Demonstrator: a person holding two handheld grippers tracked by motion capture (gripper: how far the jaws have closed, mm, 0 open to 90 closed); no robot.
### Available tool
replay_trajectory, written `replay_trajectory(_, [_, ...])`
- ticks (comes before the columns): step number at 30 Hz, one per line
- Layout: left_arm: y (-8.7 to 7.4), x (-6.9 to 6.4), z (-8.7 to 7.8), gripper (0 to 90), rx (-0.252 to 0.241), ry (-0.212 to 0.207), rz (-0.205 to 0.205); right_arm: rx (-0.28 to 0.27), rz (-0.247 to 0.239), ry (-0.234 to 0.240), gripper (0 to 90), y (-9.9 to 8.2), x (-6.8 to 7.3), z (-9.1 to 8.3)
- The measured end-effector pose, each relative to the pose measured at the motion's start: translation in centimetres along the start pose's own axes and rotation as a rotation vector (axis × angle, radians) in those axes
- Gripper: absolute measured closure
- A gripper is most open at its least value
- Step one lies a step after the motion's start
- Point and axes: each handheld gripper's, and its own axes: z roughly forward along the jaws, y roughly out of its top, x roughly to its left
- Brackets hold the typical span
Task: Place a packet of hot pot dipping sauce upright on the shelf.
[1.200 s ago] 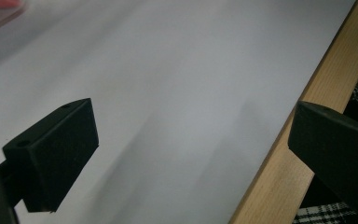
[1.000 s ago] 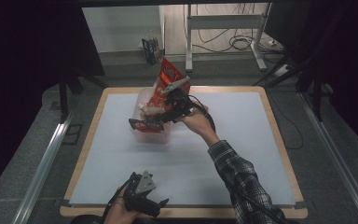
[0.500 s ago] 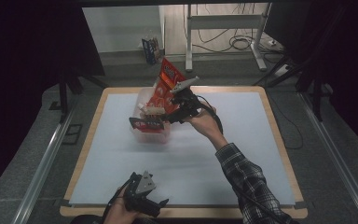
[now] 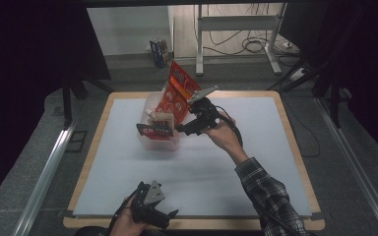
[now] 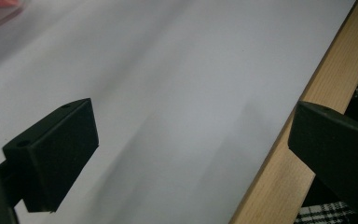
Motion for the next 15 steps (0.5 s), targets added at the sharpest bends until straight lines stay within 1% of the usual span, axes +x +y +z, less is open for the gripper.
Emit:
replay_trajectory(7, [0.0, -0.1, 0.1, 1.5, 0.003, -0.001, 0.004, 0.01, 0.005, -0.007, 8.5, -0.9, 0.5, -0.3])
replay_trajectory(15, [0.0, -0.1, 0.1, 1.5, 0.005, -0.002, 0.006, 0.02, 0.019, -0.005, 6.1, -2.1, 0.5, -0.7])
